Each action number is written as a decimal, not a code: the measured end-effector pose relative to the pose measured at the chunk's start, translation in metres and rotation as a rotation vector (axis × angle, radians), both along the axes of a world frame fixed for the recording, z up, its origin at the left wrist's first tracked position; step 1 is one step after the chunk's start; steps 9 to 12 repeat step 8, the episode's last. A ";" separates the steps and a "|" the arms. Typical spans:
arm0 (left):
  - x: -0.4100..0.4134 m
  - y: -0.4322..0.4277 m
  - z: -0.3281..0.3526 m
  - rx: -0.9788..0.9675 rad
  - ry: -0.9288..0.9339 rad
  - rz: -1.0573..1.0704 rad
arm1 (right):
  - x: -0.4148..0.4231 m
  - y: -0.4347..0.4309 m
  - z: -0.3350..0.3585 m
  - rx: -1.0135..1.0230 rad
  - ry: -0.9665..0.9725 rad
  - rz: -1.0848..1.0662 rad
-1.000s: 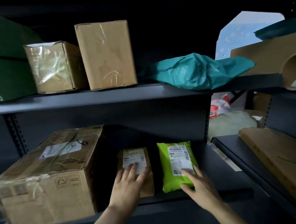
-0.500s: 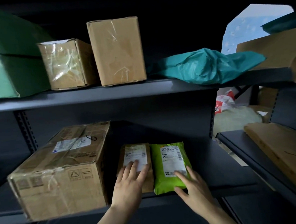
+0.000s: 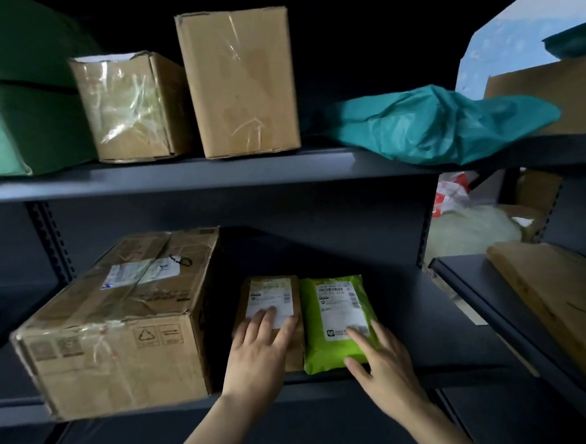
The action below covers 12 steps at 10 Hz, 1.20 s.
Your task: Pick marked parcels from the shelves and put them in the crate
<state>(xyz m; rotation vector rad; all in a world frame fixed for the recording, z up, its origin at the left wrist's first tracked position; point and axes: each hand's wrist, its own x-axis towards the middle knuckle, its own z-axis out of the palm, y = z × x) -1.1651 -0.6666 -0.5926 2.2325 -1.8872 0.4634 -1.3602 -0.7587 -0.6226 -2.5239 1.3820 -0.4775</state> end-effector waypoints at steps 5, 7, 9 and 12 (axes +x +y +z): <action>-0.031 0.082 0.155 0.438 0.343 0.002 | -0.014 0.090 0.174 0.205 0.093 -0.010; -0.029 0.142 0.267 0.415 0.400 -0.026 | -0.007 0.157 0.288 0.180 0.125 0.030; -0.025 0.169 0.318 0.430 0.408 -0.064 | -0.001 0.190 0.335 0.192 0.142 0.025; -0.025 0.169 0.318 0.430 0.408 -0.064 | -0.001 0.190 0.335 0.192 0.142 0.025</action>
